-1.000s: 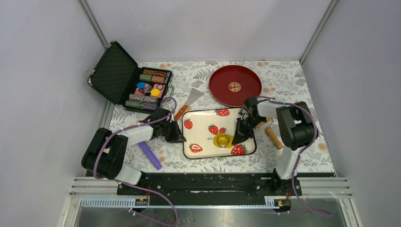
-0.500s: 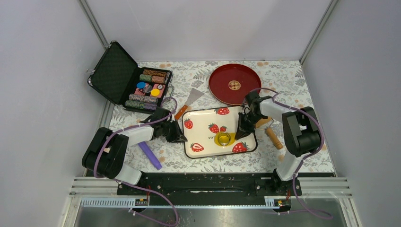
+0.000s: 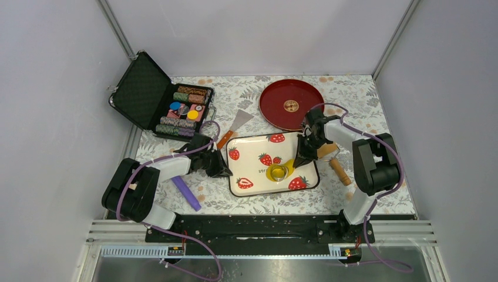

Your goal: Roll out the dumpling wrappers from the dough

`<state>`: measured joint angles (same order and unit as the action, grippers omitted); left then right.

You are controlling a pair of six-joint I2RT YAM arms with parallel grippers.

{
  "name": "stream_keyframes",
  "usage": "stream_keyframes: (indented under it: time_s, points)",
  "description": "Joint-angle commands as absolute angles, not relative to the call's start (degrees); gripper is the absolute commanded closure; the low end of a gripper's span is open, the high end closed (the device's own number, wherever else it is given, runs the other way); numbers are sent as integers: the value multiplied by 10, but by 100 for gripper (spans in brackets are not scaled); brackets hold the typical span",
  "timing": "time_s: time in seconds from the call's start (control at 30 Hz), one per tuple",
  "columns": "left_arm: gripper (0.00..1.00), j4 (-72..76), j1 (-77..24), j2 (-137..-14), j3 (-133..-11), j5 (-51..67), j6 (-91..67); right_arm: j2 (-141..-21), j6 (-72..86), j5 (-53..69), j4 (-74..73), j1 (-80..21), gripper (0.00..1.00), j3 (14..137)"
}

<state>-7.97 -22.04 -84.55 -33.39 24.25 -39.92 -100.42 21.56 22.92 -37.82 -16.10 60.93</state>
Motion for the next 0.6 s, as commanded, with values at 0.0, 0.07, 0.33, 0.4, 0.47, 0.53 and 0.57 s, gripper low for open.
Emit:
stream_keyframes:
  time_s: [0.0, 0.07, 0.33, 0.4, 0.47, 0.53, 0.57]
  points:
    - [100, -134, -223, -875, -307, 173, -370, -995, 207, 216, -384, -155, 89, 640]
    - [100, -135, -223, -875, -306, 173, -370, -1001, 206, 217, -387, -154, 88, 648]
    - [100, -135, -223, -877, -307, 173, -369, -1014, 205, 234, -390, -153, 61, 667]
    - [100, -135, -223, -877, -307, 173, -369, -1015, 209, 243, -380, -150, 54, 659]
    - [100, -135, -223, -878, -307, 173, -369, -1016, 215, 253, -368, -147, 49, 647]
    - [100, -135, -222, -877, -307, 174, -369, -1017, 222, 263, -353, -144, 45, 629]
    - [100, -135, -223, -878, -307, 173, -369, -1018, 226, 272, -342, -143, 43, 622]
